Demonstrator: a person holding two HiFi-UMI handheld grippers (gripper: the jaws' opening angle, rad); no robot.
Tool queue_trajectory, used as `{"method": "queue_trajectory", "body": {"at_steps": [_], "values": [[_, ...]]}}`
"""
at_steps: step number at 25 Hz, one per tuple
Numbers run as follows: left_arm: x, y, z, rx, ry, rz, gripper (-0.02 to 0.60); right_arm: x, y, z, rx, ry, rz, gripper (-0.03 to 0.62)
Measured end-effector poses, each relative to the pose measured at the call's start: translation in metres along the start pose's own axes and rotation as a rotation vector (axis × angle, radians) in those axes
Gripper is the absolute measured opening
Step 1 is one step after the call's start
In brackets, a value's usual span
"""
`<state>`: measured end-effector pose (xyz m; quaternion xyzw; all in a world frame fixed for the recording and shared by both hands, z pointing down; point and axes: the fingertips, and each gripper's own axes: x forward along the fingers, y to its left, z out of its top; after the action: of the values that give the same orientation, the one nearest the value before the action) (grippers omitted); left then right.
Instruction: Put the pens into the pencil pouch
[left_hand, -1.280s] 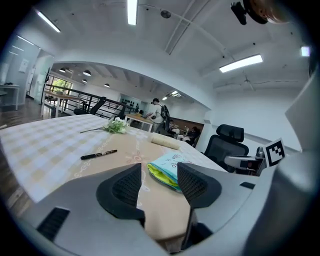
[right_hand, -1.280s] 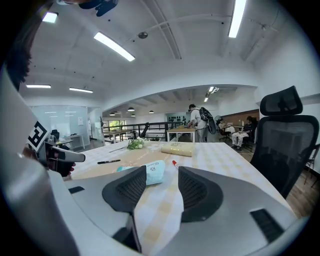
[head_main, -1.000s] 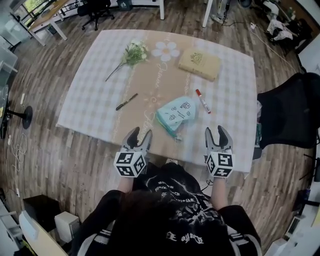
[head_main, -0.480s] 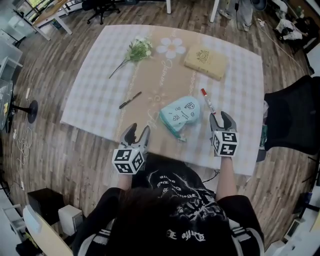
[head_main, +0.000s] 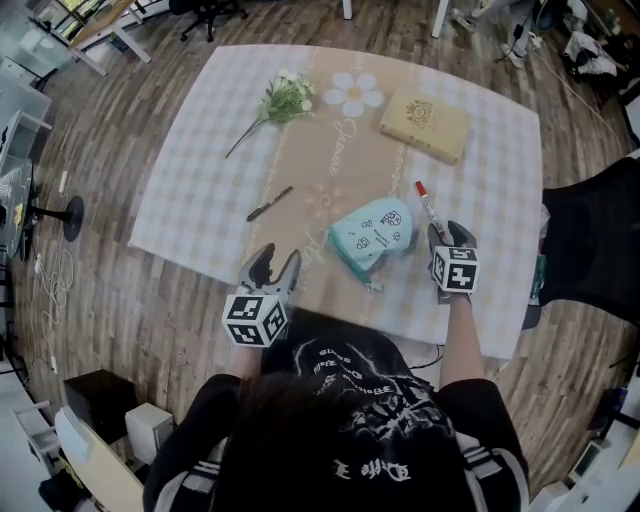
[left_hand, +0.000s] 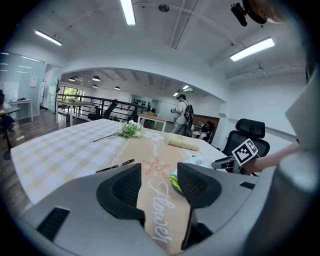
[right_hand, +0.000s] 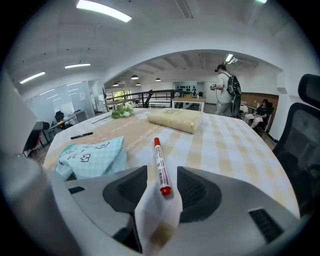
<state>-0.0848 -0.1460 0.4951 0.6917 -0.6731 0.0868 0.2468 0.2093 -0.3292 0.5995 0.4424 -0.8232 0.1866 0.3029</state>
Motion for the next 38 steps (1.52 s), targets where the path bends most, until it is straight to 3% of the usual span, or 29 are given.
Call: {"method": "queue_trajectory", "body": {"at_steps": [7,10,12,21,32,38], "values": [[0.006,0.003,-0.008,0.020,0.034,-0.008,0.224,0.022,-0.003,-0.010,-0.036,0.072,0.020,0.185],[0.007,0.005,-0.010,0.016,0.041,-0.011,0.224,0.023,0.003,-0.011,-0.065,0.081,0.049,0.148],[0.008,0.004,-0.009,0.020,0.044,-0.022,0.224,0.023,0.006,-0.011,-0.073,0.089,0.063,0.090],[0.008,-0.007,-0.010,0.093,0.054,-0.097,0.220,0.023,0.005,-0.011,-0.047,0.094,0.062,0.078],[0.031,-0.033,-0.002,0.391,0.103,-0.275,0.219,-0.023,0.019,-0.011,0.072,0.028,0.027,0.078],[0.047,-0.044,-0.013,0.729,0.181,-0.405,0.219,-0.053,0.029,-0.015,0.142,0.003,0.035,0.078]]}}
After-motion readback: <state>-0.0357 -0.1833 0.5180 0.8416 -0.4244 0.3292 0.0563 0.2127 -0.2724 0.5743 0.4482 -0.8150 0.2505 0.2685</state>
